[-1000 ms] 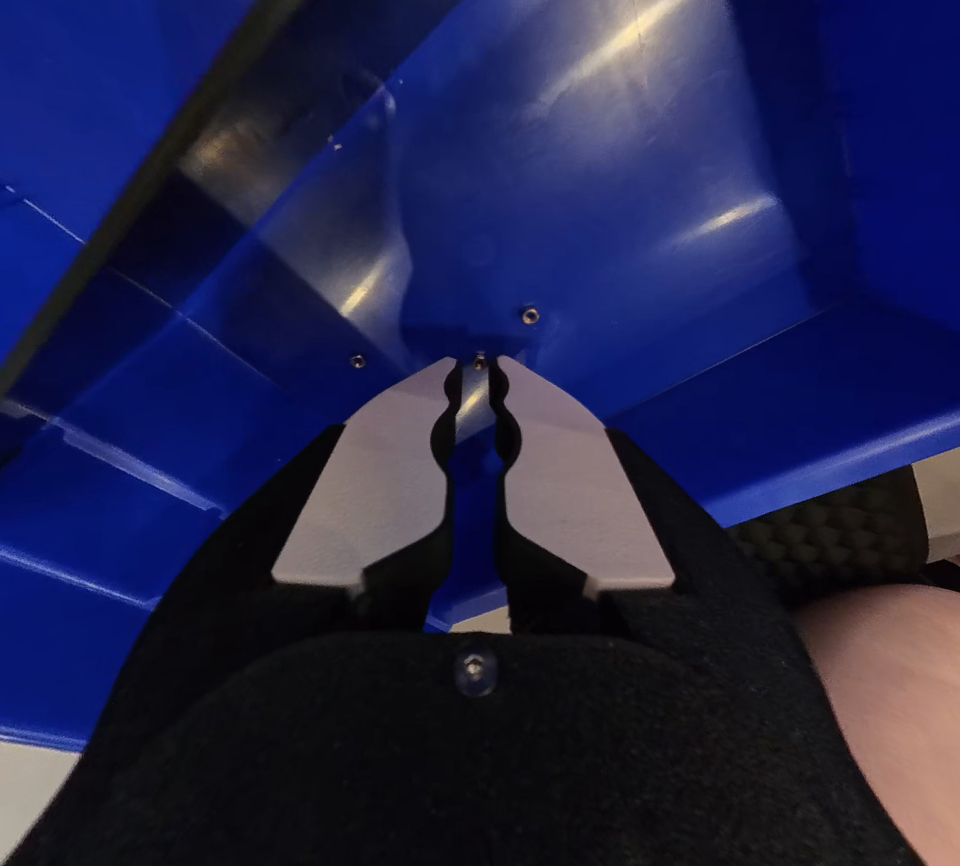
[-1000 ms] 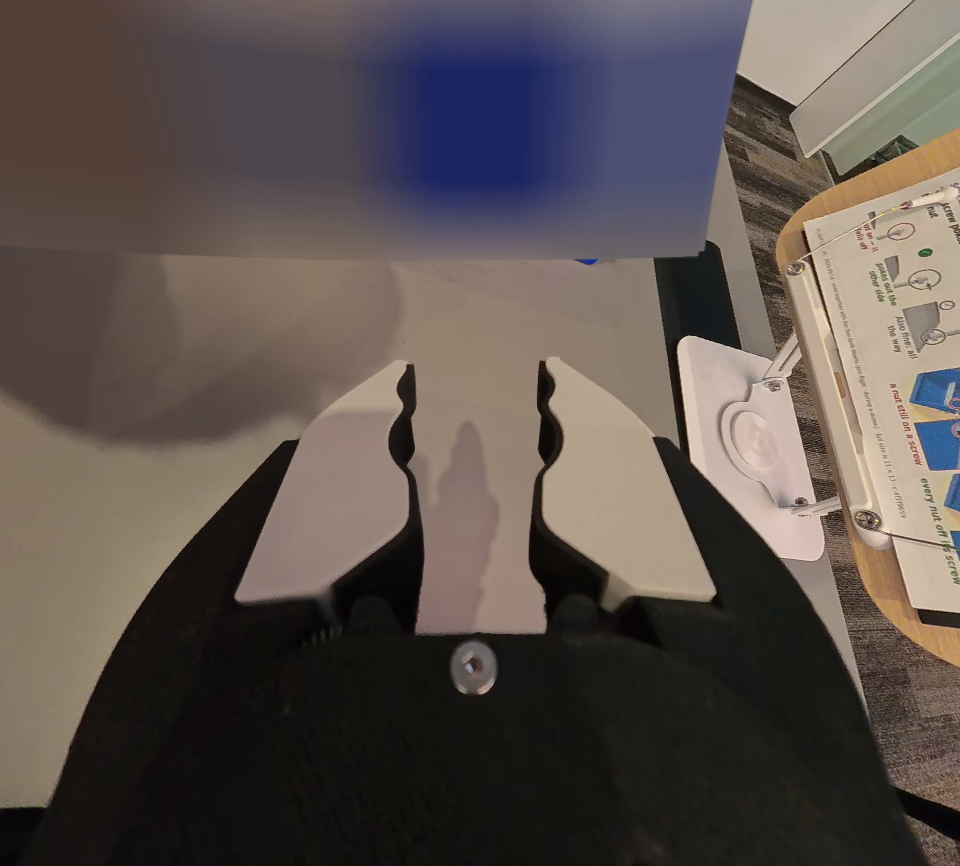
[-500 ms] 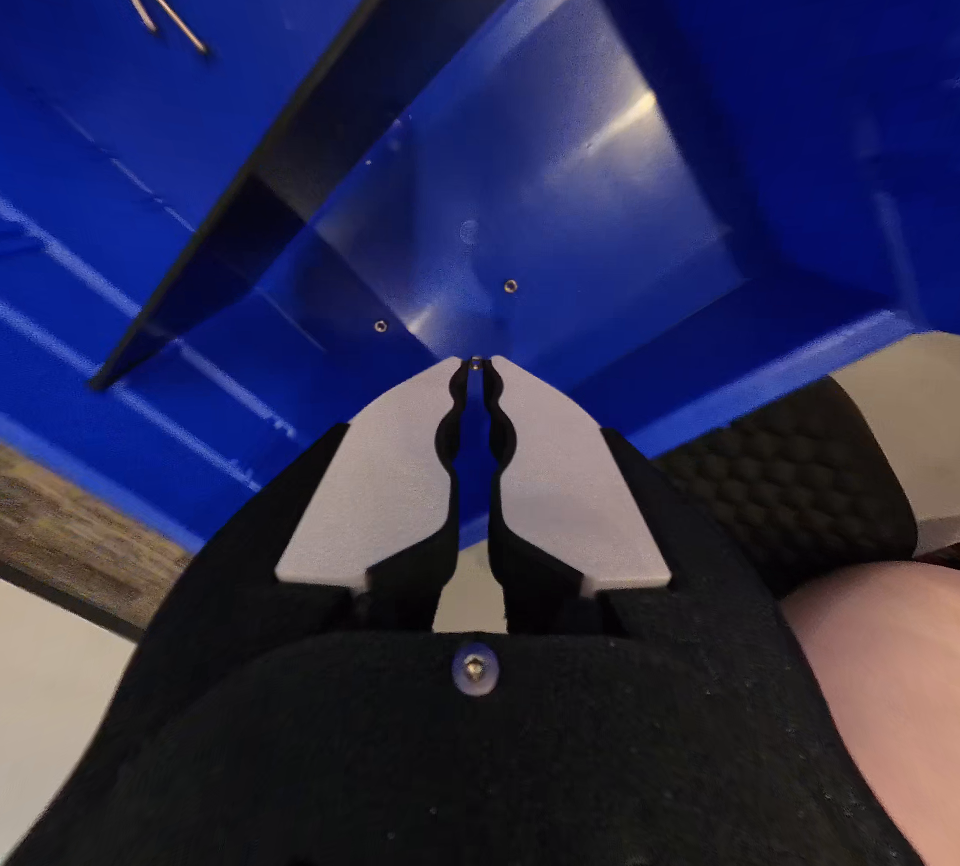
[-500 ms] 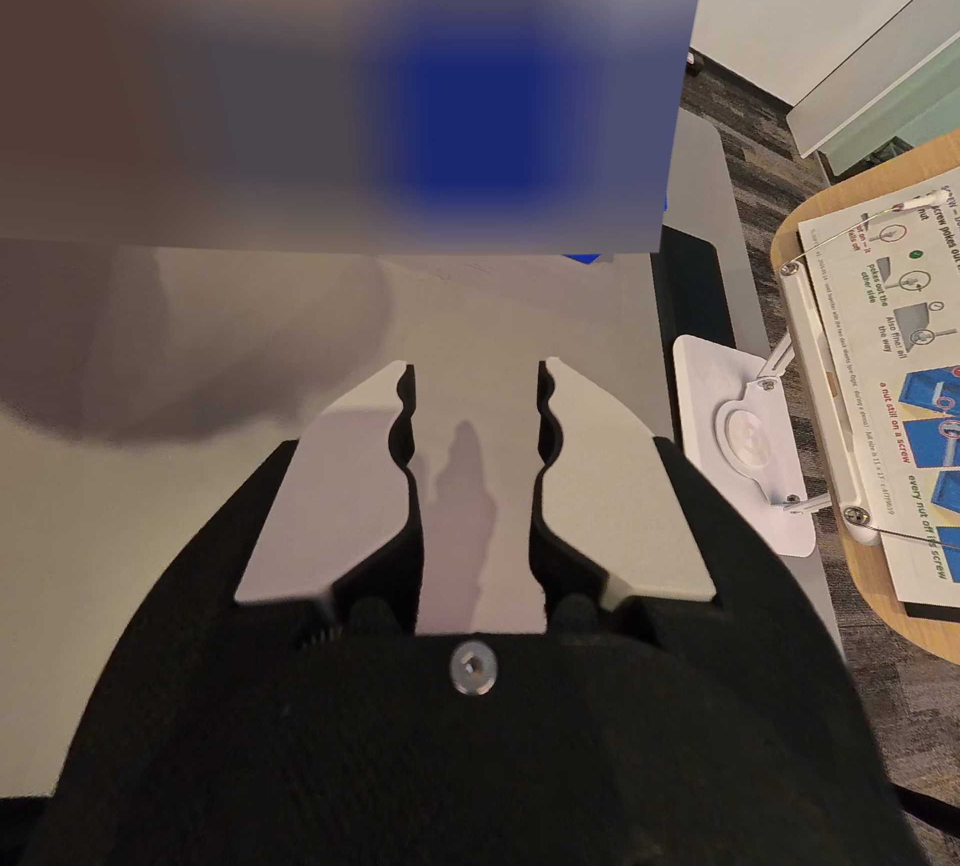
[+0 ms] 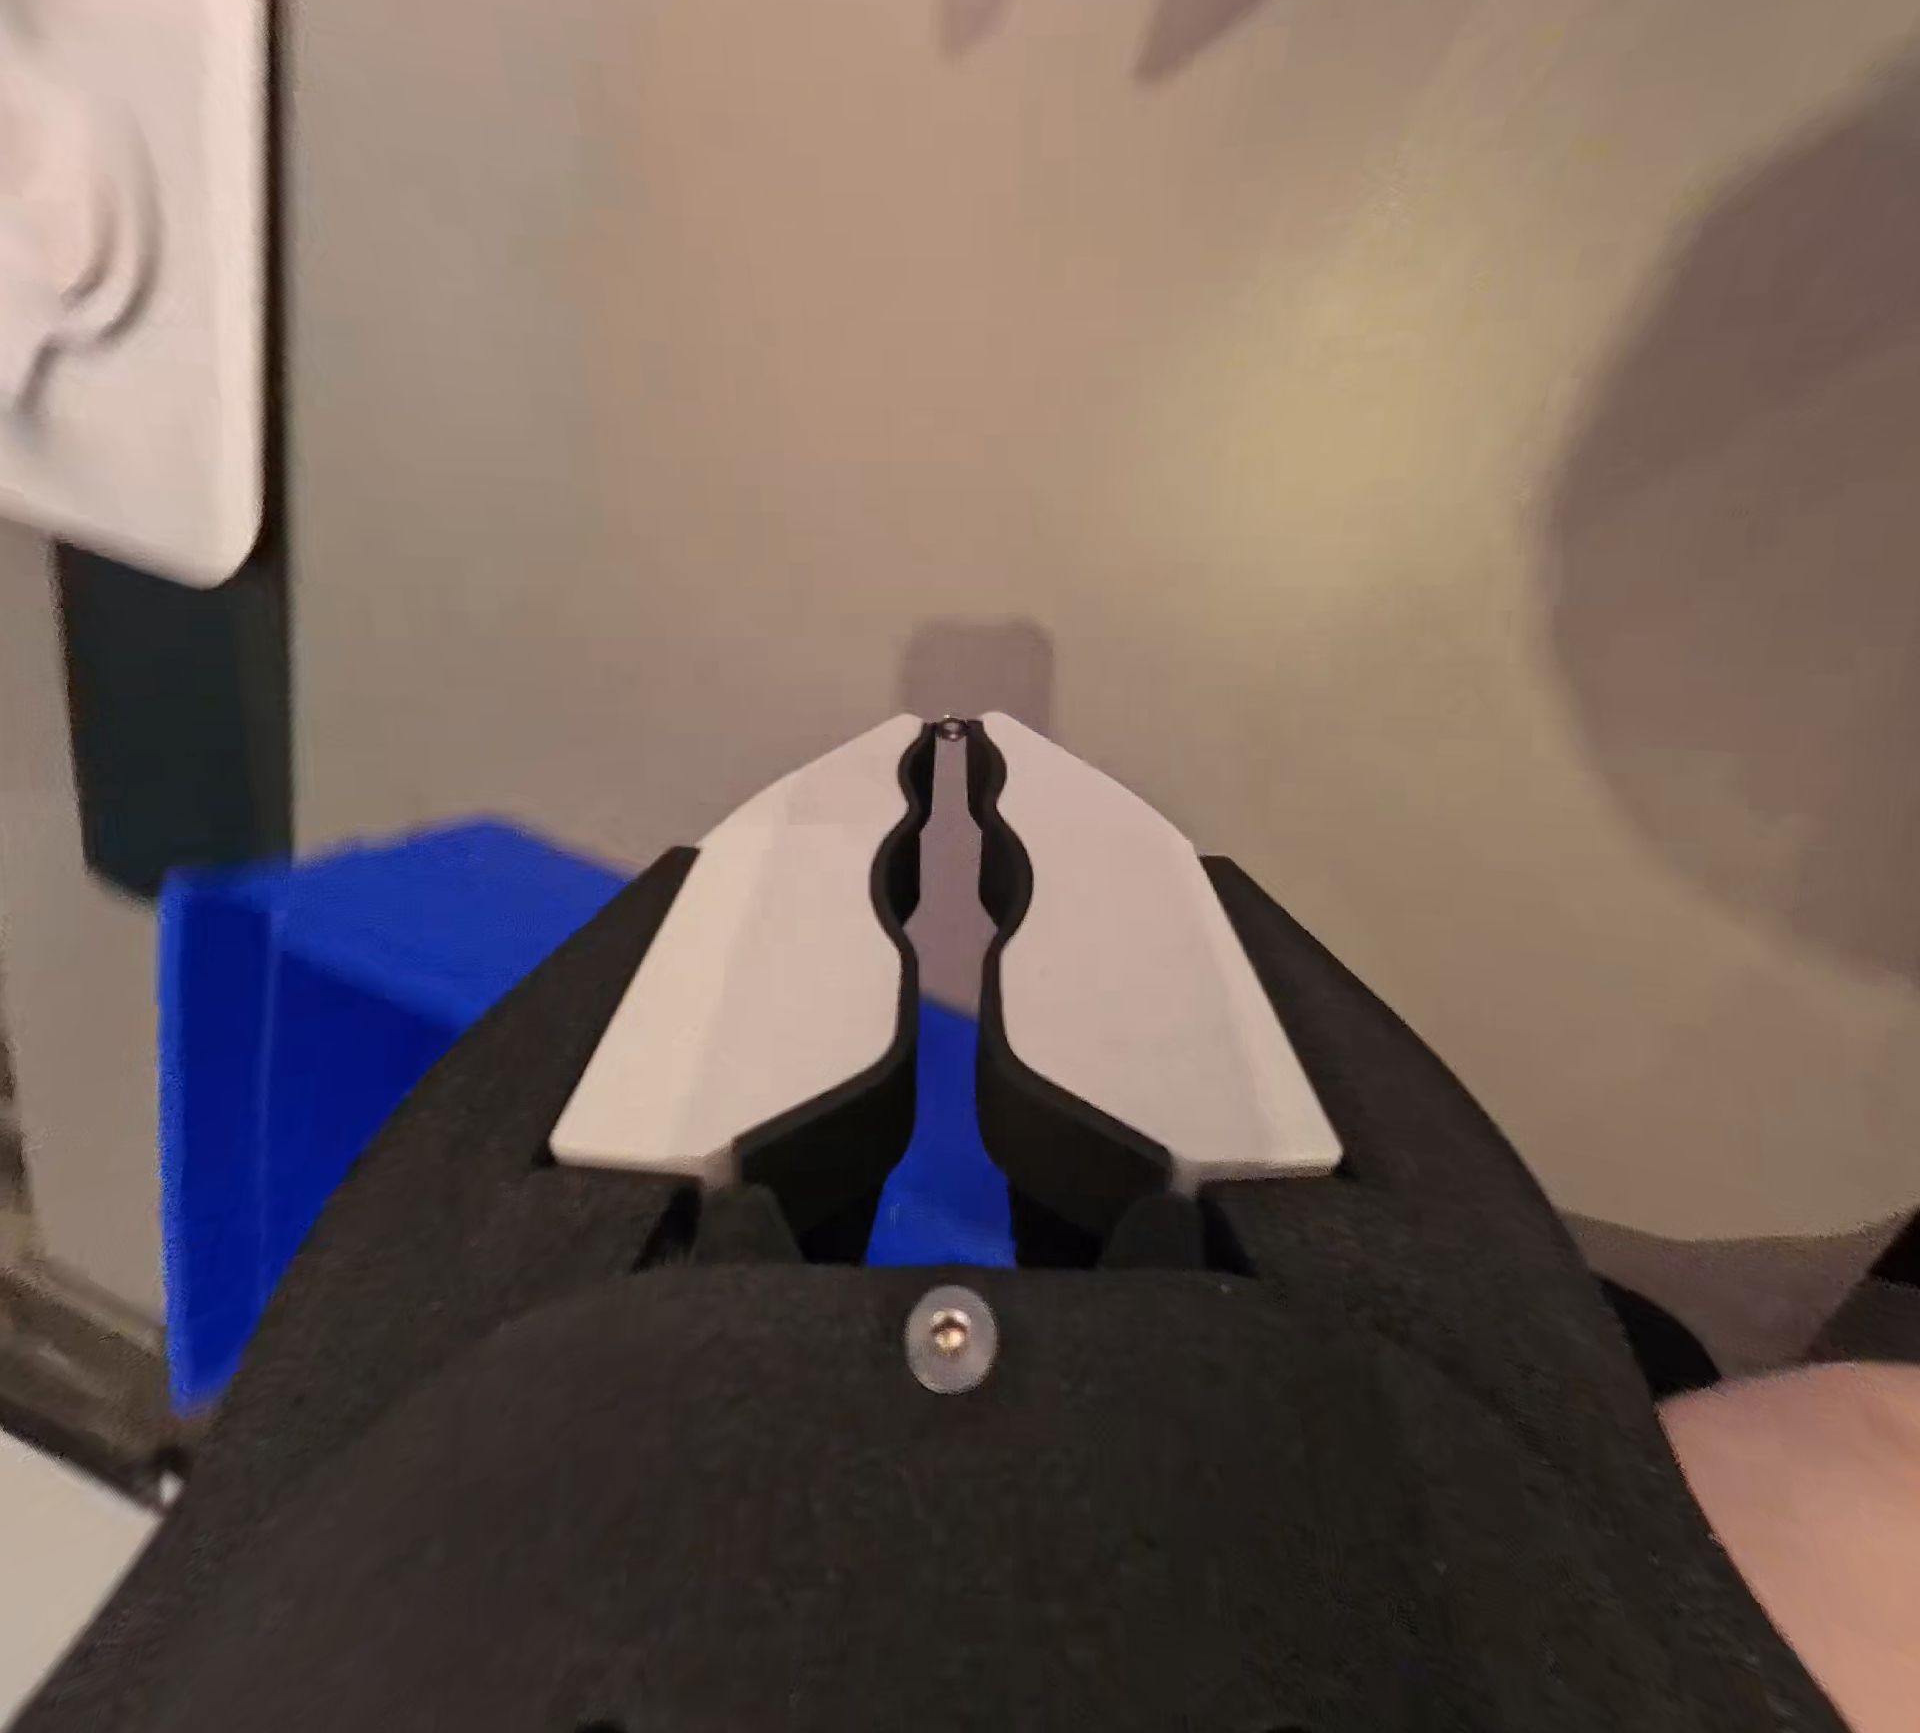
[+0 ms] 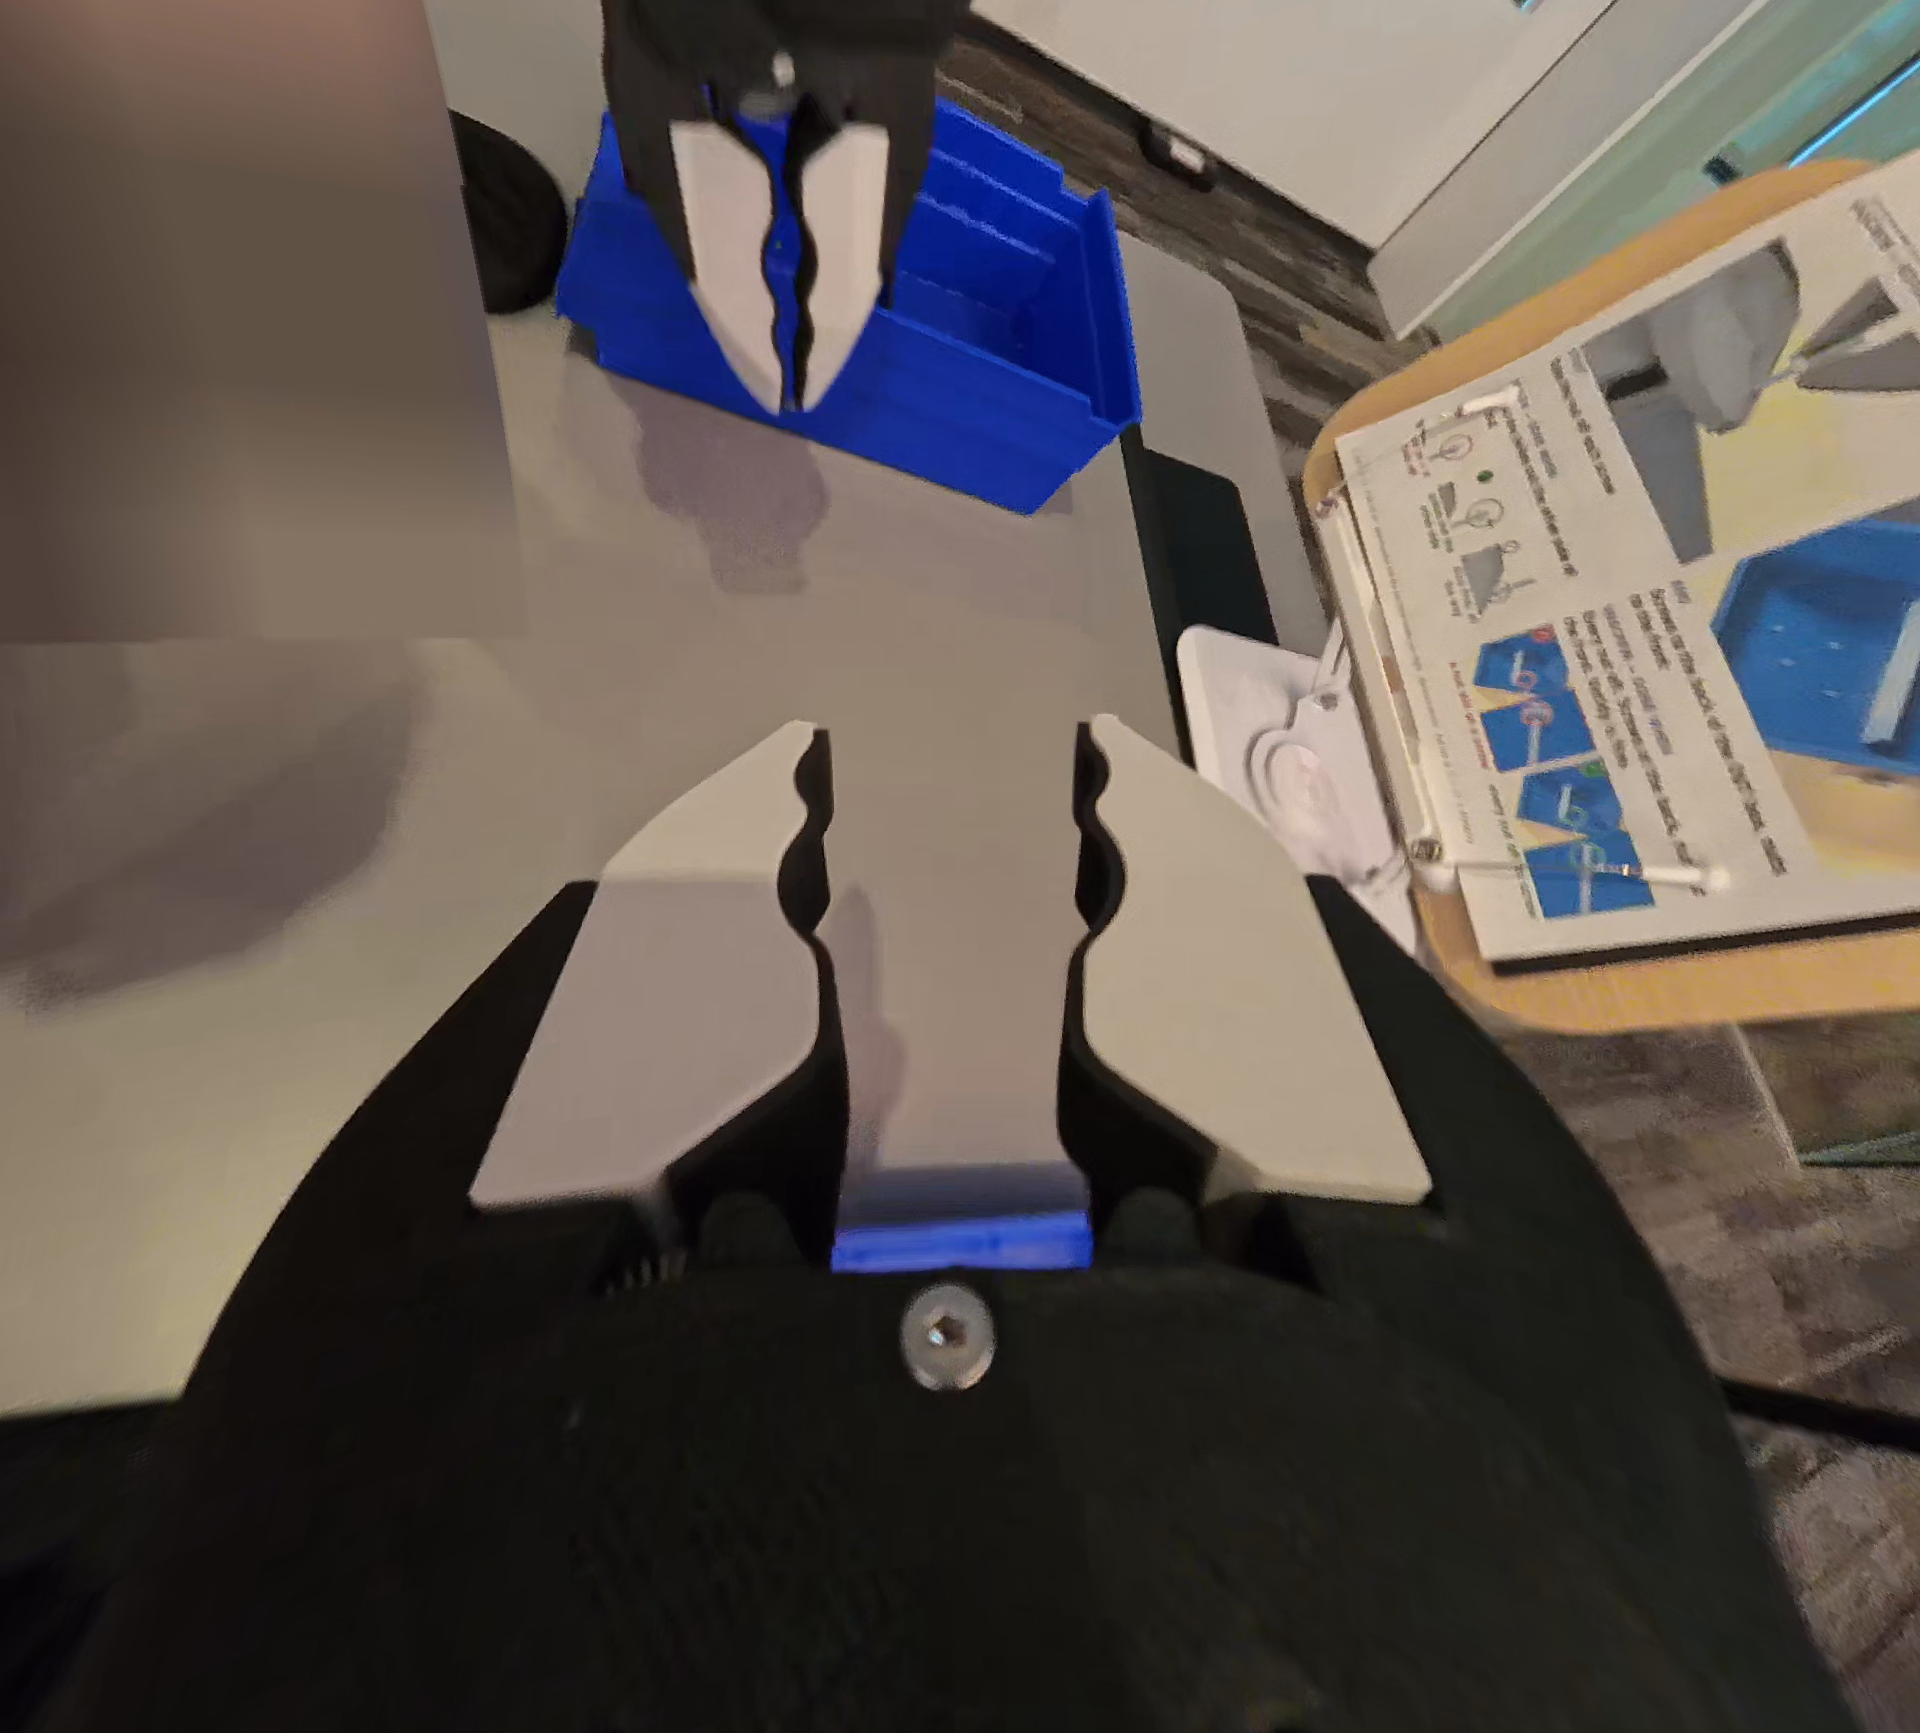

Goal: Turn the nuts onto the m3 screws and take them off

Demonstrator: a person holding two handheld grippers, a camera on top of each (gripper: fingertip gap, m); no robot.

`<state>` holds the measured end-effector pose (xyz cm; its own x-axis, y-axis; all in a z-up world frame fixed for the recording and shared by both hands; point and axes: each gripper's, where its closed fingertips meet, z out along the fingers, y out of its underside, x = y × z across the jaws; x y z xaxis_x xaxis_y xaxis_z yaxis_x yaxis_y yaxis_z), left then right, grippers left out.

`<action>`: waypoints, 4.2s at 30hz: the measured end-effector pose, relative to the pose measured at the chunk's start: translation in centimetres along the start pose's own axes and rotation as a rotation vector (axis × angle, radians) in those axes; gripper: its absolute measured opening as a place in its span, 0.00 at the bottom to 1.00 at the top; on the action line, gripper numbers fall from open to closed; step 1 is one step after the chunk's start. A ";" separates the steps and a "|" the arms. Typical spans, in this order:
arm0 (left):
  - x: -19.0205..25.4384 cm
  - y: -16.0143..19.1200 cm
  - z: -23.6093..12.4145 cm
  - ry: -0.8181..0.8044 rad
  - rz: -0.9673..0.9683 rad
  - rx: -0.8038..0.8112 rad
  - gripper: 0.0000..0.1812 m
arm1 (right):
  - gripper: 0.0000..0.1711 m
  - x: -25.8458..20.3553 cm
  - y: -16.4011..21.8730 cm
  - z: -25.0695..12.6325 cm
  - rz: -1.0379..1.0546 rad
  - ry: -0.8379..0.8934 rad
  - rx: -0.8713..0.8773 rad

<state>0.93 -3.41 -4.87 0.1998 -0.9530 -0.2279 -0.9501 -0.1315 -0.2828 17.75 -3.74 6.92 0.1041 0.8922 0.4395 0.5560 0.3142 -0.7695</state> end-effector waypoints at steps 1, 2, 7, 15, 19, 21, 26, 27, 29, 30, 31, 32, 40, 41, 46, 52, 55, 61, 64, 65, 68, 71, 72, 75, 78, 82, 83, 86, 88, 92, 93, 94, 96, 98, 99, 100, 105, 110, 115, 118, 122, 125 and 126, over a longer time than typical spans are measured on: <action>0.7 -1.5 1.5 0.043 0.030 -0.006 0.03 | 0.26 0.0 0.5 -0.9 0.011 0.001 -0.022; 1.2 -2.9 3.1 0.086 0.044 -0.012 0.03 | 0.27 0.0 0.9 -1.7 0.018 0.014 -0.038; 2.6 -6.0 8.9 0.179 0.078 -0.135 0.03 | 0.26 -0.8 1.7 -4.9 0.032 0.014 -0.063; 3.1 -6.5 12.6 0.169 0.091 -0.242 0.03 | 0.26 -2.6 1.8 -5.8 0.004 -0.052 -0.071; 3.2 -6.7 12.9 0.165 0.096 -0.259 0.03 | 0.25 -2.9 2.3 -6.1 0.002 -0.064 -0.087; 3.2 -6.7 13.0 0.161 0.102 -0.270 0.03 | 0.25 -2.9 2.3 -6.2 0.008 -0.064 -0.083; 3.7 -6.7 13.1 0.187 0.103 -0.283 0.03 | 0.25 -2.8 2.4 -6.4 0.011 -0.061 -0.082; 3.7 -6.8 13.1 0.189 0.103 -0.277 0.07 | 0.25 -2.8 2.4 -6.5 0.012 -0.063 -0.079; 3.8 -7.0 12.8 0.207 0.082 -0.258 0.12 | 0.25 -2.8 2.4 -6.6 0.014 -0.061 -0.074; 3.7 -7.2 12.4 0.213 0.074 -0.237 0.12 | 0.25 -2.8 2.4 -6.7 0.015 -0.060 -0.072; 3.4 -7.4 11.8 0.209 0.064 -0.207 0.12 | 0.25 -2.7 2.5 -6.7 0.017 -0.059 -0.070; 3.1 -7.7 11.0 0.207 0.046 -0.171 0.12 | 0.25 -2.7 2.5 -6.8 0.020 -0.058 -0.068; -3.5 -5.9 -3.1 0.059 -0.128 0.271 0.11 | 0.25 -2.6 2.2 -6.7 0.018 -0.052 -0.061; -4.9 -4.8 -4.8 0.024 -0.172 0.327 0.11 | 0.25 -2.7 2.0 -6.7 0.008 -0.051 -0.064; -11.2 5.2 -6.8 -0.014 -0.495 0.300 0.16 | 0.25 -3.1 1.2 -5.5 -0.040 -0.048 -0.086; -15.2 16.6 -1.6 -0.011 -0.781 -0.061 0.17 | 0.26 -2.3 1.7 -3.2 -0.033 -0.033 -0.149; -16.4 18.2 1.1 0.019 -0.778 -0.161 0.17 | 0.26 -2.1 2.4 -2.4 -0.022 -0.042 -0.180; -17.2 19.6 6.1 0.068 -0.584 -0.288 0.17 | 0.26 -2.0 3.5 -1.8 0.008 -0.068 -0.208; -17.5 20.5 7.3 0.070 -0.501 -0.311 0.17 | 0.26 -1.9 3.7 -1.6 0.018 -0.075 -0.213; -17.7 20.7 7.5 0.061 -0.481 -0.314 0.16 | 0.26 -1.9 3.8 -1.5 0.021 -0.079 -0.214; -18.1 21.3 8.0 0.040 -0.444 -0.326 0.14 | 0.26 -1.9 4.3 -1.2 0.030 -0.086 -0.231; -17.7 22.0 8.7 0.075 -0.446 -0.358 0.14 | 0.26 -1.8 4.8 -0.9 0.037 -0.092 -0.250; -17.9 21.7 8.8 0.069 -0.449 -0.332 0.13 | 0.26 -1.8 4.9 -0.9 0.039 -0.091 -0.254; -17.8 21.6 8.9 0.089 -0.468 -0.317 0.10 | 0.26 -1.9 5.0 -0.9 0.041 -0.098 -0.258; -17.7 21.5 8.9 0.102 -0.480 -0.294 0.08 | 0.26 -1.9 5.0 -0.8 0.044 -0.102 -0.257; -17.3 21.4 8.9 0.120 -0.474 -0.278 0.05 | 0.26 -2.0 5.1 -0.7 0.041 -0.104 -0.267; -17.3 21.4 8.9 0.120 -0.470 -0.276 0.04 | 0.26 -2.0 5.1 -0.7 0.040 -0.105 -0.267; -17.2 21.4 9.0 0.120 -0.481 -0.277 0.04 | 0.26 -2.2 4.9 -0.6 0.032 -0.108 -0.265; -17.2 21.4 9.0 0.118 -0.485 -0.272 0.04 | 0.26 -2.3 4.8 -0.6 0.030 -0.112 -0.264; -17.2 21.5 9.0 0.105 -0.473 -0.274 0.02 | 0.26 -2.3 4.9 -0.5 0.029 -0.116 -0.270; -17.2 21.6 9.0 0.098 -0.471 -0.276 0.02 | 0.26 -2.3 5.0 -0.5 0.028 -0.117 -0.273; -17.3 21.7 8.9 0.088 -0.467 -0.282 0.02 | 0.26 -2.4 5.0 -0.5 0.028 -0.118 -0.274; -17.4 22.1 8.9 0.061 -0.455 -0.300 0.02 | 0.26 -2.4 4.9 -0.4 0.025 -0.120 -0.273; -17.4 22.4 8.6 0.047 -0.456 -0.317 0.02 | 0.26 -2.4 4.9 -0.4 0.023 -0.120 -0.269; -17.5 22.4 8.4 0.036 -0.459 -0.314 0.02 | 0.26 -2.4 4.8 -0.4 0.022 -0.120 -0.268; -17.7 22.2 8.0 0.022 -0.464 -0.299 0.02 | 0.26 -2.4 4.8 -0.5 0.021 -0.119 -0.267; -19.4 18.2 3.5 -0.041 -0.537 -0.055 0.02 | 0.26 -2.4 4.3 -0.1 0.013 -0.125 -0.236; -19.3 10.0 -4.0 -0.056 -0.569 0.341 0.02 | 0.26 -2.1 2.7 1.3 0.028 -0.128 -0.157; -14.3 0.7 -9.2 -0.005 -0.494 0.647 0.01 | 0.26 -0.5 -2.0 2.7 0.167 -0.105 0.099; -9.9 -4.6 -10.7 0.073 -0.419 0.784 0.01 | 0.25 -0.2 -4.7 3.2 0.297 -0.150 0.269; -5.5 -9.1 -11.5 0.112 -0.335 0.893 0.01 | 0.21 0.8 -6.5 3.4 0.434 -0.169 0.435; -3.3 -11.0 -12.4 0.169 -0.332 1.004 0.01 | 0.17 1.3 -7.4 2.7 0.510 -0.212 0.554; -2.9 -11.4 -12.5 0.182 -0.336 1.035 0.01 | 0.17 1.3 -7.5 2.7 0.521 -0.229 0.567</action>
<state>8.14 -2.58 10.66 0.2915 -0.9486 0.1232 -0.1772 -0.1801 -0.9675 11.52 -4.06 12.03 0.0289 0.9946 -0.1000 -0.0279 -0.0992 -0.9947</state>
